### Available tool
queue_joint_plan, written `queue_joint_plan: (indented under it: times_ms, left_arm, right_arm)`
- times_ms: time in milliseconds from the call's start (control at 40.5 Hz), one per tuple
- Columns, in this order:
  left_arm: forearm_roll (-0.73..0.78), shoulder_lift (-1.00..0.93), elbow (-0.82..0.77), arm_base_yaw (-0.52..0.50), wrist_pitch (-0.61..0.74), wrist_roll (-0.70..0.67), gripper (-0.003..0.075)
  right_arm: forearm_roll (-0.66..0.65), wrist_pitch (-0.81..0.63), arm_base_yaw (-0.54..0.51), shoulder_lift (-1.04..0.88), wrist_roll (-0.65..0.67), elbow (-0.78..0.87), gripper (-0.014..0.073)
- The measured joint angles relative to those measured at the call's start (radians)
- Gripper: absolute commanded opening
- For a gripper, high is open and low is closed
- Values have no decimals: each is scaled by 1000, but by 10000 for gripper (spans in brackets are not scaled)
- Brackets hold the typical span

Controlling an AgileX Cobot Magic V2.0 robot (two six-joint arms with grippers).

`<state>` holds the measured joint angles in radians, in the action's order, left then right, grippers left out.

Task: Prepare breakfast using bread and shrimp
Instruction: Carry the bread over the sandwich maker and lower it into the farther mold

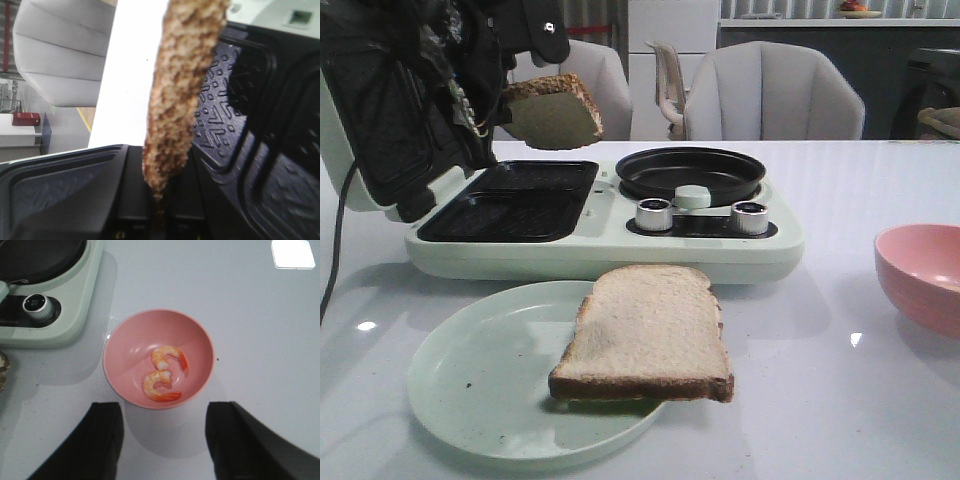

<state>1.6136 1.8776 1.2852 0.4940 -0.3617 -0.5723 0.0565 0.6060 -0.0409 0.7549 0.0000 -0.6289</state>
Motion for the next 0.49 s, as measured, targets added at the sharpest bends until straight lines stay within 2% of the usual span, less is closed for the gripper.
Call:
queue_joint_plan:
  times_ms: [222, 494]
  left_arm:
    - [0, 144, 144, -18, 0, 0, 100]
    - [2, 200, 241, -44, 0, 2, 100]
  right_arm:
    - [0, 0, 0, 0, 0, 0, 486]
    - [0, 0, 0, 0, 0, 0, 486]
